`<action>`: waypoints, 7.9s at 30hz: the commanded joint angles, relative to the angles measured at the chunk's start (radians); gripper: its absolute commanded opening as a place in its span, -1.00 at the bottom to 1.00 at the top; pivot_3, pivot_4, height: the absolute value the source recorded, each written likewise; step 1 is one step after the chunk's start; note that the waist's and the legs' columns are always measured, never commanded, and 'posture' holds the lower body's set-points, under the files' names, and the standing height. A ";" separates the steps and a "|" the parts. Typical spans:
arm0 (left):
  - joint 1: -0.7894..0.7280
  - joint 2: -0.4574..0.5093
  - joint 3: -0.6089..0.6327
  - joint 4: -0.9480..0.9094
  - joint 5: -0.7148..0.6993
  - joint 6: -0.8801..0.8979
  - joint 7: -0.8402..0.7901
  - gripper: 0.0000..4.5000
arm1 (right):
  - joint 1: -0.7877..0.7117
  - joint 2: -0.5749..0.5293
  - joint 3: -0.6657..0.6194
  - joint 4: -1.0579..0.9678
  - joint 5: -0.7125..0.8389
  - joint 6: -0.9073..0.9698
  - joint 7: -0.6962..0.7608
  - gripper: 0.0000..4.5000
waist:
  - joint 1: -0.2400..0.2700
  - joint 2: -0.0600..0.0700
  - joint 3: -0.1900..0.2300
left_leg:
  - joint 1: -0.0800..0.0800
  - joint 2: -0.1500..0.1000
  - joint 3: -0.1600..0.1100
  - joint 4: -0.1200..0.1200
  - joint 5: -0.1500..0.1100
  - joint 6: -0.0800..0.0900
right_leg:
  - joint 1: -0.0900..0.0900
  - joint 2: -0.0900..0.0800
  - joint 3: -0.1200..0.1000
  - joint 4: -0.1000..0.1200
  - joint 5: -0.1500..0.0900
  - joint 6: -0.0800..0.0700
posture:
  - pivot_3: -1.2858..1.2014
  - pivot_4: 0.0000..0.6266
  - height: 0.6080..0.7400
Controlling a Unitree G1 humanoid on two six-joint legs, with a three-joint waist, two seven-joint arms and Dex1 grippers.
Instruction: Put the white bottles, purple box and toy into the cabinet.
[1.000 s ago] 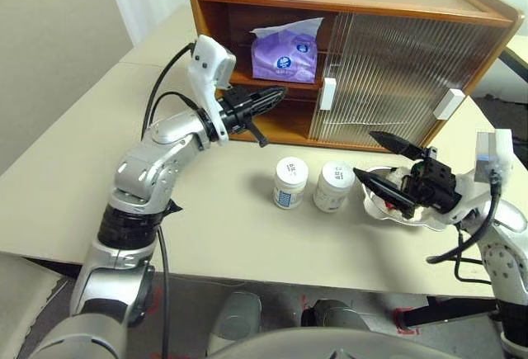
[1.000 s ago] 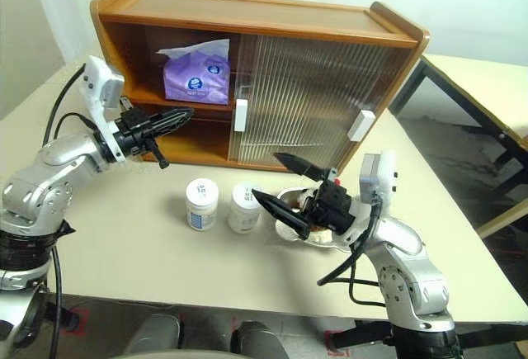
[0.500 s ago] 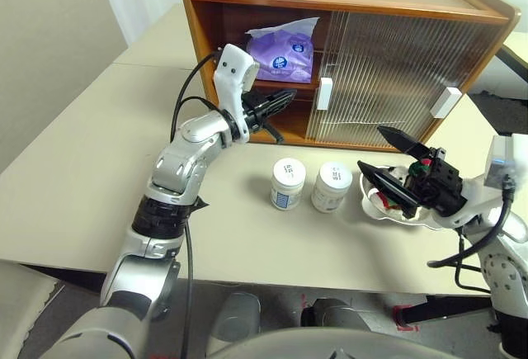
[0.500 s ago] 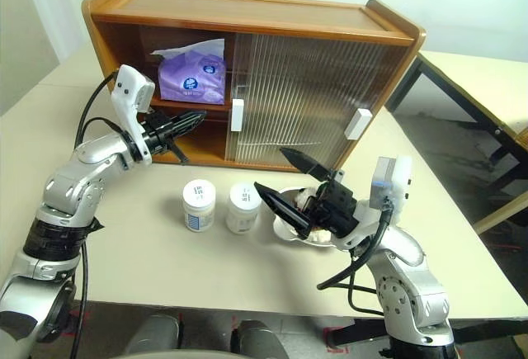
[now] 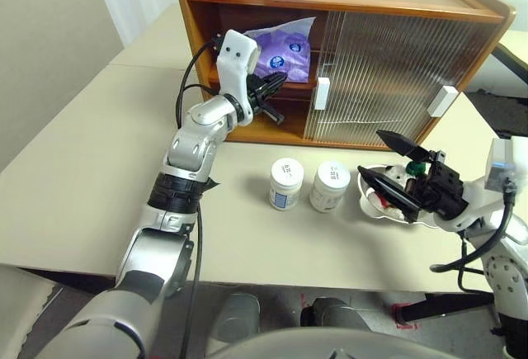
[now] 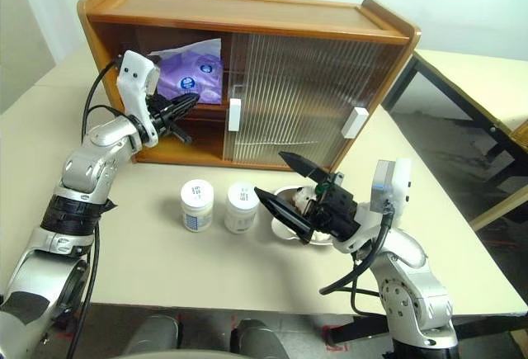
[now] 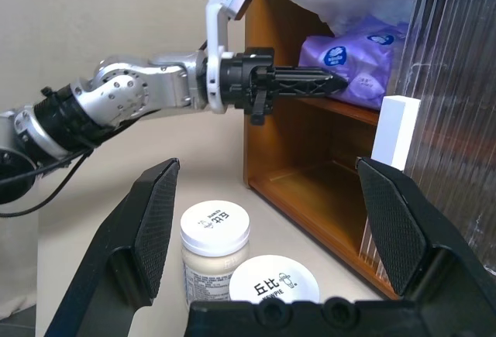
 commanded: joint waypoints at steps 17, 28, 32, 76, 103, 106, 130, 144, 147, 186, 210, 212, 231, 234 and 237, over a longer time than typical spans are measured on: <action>-0.213 -0.053 -0.003 0.424 0.153 -0.181 0.064 -0.99 | 0.022 -0.014 0.002 -0.035 -0.004 0.015 -0.002 1.00 | -0.004 0.000 0.000 | 0.000 0.000 0.000 0.002 0.000 0.001 | 0.001 0.000 0.000 -0.001 0.001 0.003 | 0.11 -0.97 1.00; -0.281 -0.041 0.019 0.589 0.196 -0.276 0.120 -0.99 | 0.057 -0.024 -0.002 -0.041 0.001 0.024 0.001 1.00 | -0.030 0.003 0.003 | 0.004 -0.002 -0.001 0.005 0.004 0.007 | 0.009 0.000 0.000 0.000 0.003 0.009 | 0.10 -0.98 1.00; -0.266 -0.037 0.019 0.553 0.190 -0.289 0.087 -0.92 | 0.057 -0.030 -0.005 -0.036 0.001 0.025 0.001 1.00 | -0.039 0.005 0.007 | 0.003 -0.005 -0.005 0.005 0.007 0.009 | 0.010 0.000 0.001 -0.001 0.003 0.009 | 0.10 -0.98 1.00; 0.472 0.352 -0.023 -0.093 -0.115 -0.369 -0.825 0.98 | -0.044 -0.161 -0.065 0.045 0.059 0.113 0.156 1.00 | 0.006 0.018 0.003 | -0.013 -0.004 -0.013 0.004 0.002 0.006 | -0.006 -0.004 0.002 0.003 -0.002 -0.006 | 0.16 -0.96 1.00; 0.419 0.141 -0.168 0.115 0.050 -0.338 -0.631 0.98 | -0.027 -0.118 -0.087 -0.003 0.079 0.164 0.081 1.00 | -0.001 0.019 0.003 | -0.014 -0.007 -0.010 0.003 0.002 0.007 | -0.006 -0.003 0.000 0.002 -0.005 0.002 | 0.14 -0.95 1.00; 0.420 0.126 -0.165 0.118 0.034 -0.332 -0.639 0.98 | -0.009 -0.128 -0.086 0.012 0.059 0.145 0.113 1.00 | -0.002 0.019 0.003 | -0.014 -0.008 -0.010 0.004 0.002 0.007 | -0.006 -0.004 0.000 0.002 -0.005 0.003 | 0.14 -0.95 1.00; 0.417 0.108 -0.101 0.142 0.015 -0.377 -0.568 0.40 | -0.001 -0.135 -0.081 0.027 0.043 0.131 0.145 1.00 | -0.006 0.020 0.002 | -0.013 -0.009 -0.010 0.004 0.003 0.007 | -0.004 -0.004 0.000 0.002 -0.005 0.004 | 0.14 -0.95 1.00; 0.309 0.046 -0.002 0.166 0.058 -0.337 -0.259 0.40 | -0.005 -0.128 -0.073 0.055 0.030 0.106 0.174 1.00 | 0.000 0.020 0.002 | -0.013 -0.010 -0.009 0.006 0.003 0.008 | -0.003 -0.004 0.000 0.002 -0.005 0.005 | 0.15 -0.97 1.00; 0.283 0.021 0.007 0.181 0.071 -0.311 -0.192 0.40 | -0.005 -0.125 -0.071 0.055 0.030 0.105 0.172 1.00 | 0.000 0.020 0.002 | -0.013 -0.011 -0.009 0.006 0.003 0.008 | -0.002 -0.004 0.000 0.002 -0.004 0.006 | 0.14 -0.97 1.00; -0.063 -0.152 0.056 0.718 0.203 -0.337 0.232 0.40 | 0.024 -0.105 -0.069 0.029 0.030 0.095 0.147 1.00 | 0.003 0.018 0.004 | -0.011 -0.013 -0.009 0.009 0.006 0.009 | 0.001 -0.004 0.002 0.001 -0.002 0.012 | 0.13 -0.95 1.00; -0.093 -0.181 0.092 0.783 0.192 -0.332 0.224 0.55 | 0.043 -0.108 -0.072 0.021 0.028 0.084 0.141 1.00 | 0.001 0.018 0.004 | -0.011 -0.014 -0.009 0.009 0.007 0.009 | 0.001 -0.005 0.002 0.001 -0.002 0.013 | 0.12 -0.95 1.00; -0.091 -0.181 0.092 0.782 0.192 -0.332 0.224 0.83 | 0.042 -0.108 -0.070 0.018 0.029 0.086 0.137 1.00 | 0.001 0.018 0.004 | -0.011 -0.014 -0.009 0.009 0.007 0.009 | 0.001 -0.005 0.002 0.001 -0.002 0.013 | 0.12 -0.96 1.00; 0.125 -0.178 0.093 0.415 0.170 -0.208 0.190 0.81 | 0.036 -0.103 -0.055 0.010 0.029 0.090 0.118 1.00 | -0.003 0.018 0.004 | -0.011 -0.015 -0.008 0.008 0.007 0.010 | 0.002 -0.005 0.002 0.000 -0.002 0.013 | 0.12 -0.93 1.00; 0.166 -0.168 0.099 0.357 0.190 -0.221 0.231 0.42 | 0.035 -0.101 -0.051 0.016 0.026 0.088 0.121 1.00 | -0.004 0.018 0.005 | -0.011 -0.015 -0.008 0.008 0.007 0.010 | 0.002 -0.005 0.002 0.000 -0.002 0.013 | 0.13 -0.93 1.00; 0.177 -0.166 0.097 0.339 0.212 -0.260 0.280 -0.06 | 0.031 -0.101 -0.049 0.019 0.025 0.089 0.124 1.00 | -0.003 0.018 0.005 | -0.010 -0.015 -0.008 0.008 0.007 0.010 | 0.002 -0.005 0.002 0.000 -0.002 0.013 | 0.13 -0.91 1.00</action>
